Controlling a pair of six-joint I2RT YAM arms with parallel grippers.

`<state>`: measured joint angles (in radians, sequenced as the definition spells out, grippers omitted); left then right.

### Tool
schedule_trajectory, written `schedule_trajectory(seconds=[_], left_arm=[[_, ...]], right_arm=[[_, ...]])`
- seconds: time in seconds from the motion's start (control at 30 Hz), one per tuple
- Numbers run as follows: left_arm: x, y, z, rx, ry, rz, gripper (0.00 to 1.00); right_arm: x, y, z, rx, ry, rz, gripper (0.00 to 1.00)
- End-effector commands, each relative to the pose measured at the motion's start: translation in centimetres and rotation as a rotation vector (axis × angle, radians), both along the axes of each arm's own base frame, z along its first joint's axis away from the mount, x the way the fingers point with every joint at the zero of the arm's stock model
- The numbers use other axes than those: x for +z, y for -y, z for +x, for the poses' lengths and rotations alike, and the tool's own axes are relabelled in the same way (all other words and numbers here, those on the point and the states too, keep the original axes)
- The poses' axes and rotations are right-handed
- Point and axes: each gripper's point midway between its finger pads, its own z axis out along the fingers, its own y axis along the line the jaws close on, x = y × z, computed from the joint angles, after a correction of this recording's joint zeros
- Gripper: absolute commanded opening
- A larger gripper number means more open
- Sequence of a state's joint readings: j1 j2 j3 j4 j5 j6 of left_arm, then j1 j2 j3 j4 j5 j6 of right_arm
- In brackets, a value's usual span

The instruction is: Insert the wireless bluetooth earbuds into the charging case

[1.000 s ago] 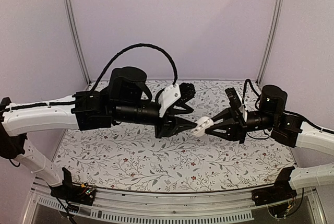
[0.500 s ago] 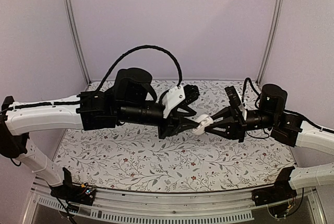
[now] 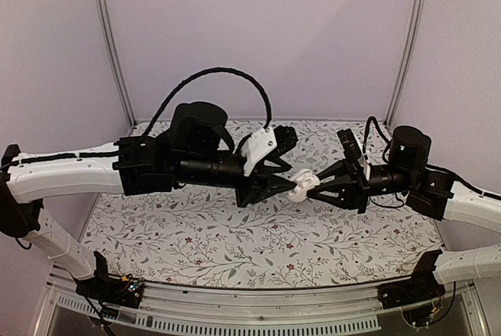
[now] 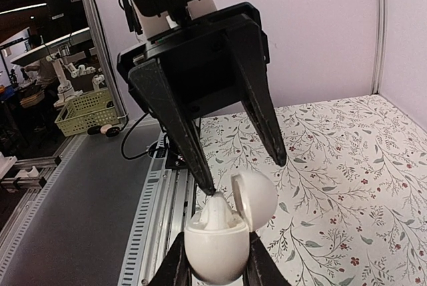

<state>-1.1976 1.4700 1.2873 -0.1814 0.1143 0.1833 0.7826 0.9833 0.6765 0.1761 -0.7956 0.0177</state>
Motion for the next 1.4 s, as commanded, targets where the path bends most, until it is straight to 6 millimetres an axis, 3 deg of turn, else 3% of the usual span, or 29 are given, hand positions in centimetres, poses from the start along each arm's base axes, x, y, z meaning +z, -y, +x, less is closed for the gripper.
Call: schedule_trajectory(seconds=[0.0, 0.3, 0.5, 0.83, 1.37], left_arm=[[1.1, -0.9, 0.5, 0.026, -0.008, -0.033, 0.38], [2.2, -1.9, -1.8, -0.087, -0.023, -0.11, 0.44], [4.6, -3.6, -2.9, -0.116, 0.074, -0.216, 0.19], [1.9, -0.7, -3.1, -0.102, 0.065, -0.075, 0.14], [0.4, 0.0, -2.0, -0.024, -0.012, -0.098, 0.18]], right_arm=[[1.4, 0.2, -0.6, 0.023, 0.032, 0.029, 0.0], [1.3, 0.2, -0.4, 0.011, 0.032, 0.026, 0.0], [1.4, 0.3, -0.4, 0.008, 0.045, 0.03, 0.0], [1.6, 0.1, -0.3, 0.015, 0.073, 0.037, 0.0], [2.2, 0.5, -0.3, -0.01, 0.097, 0.065, 0.0]])
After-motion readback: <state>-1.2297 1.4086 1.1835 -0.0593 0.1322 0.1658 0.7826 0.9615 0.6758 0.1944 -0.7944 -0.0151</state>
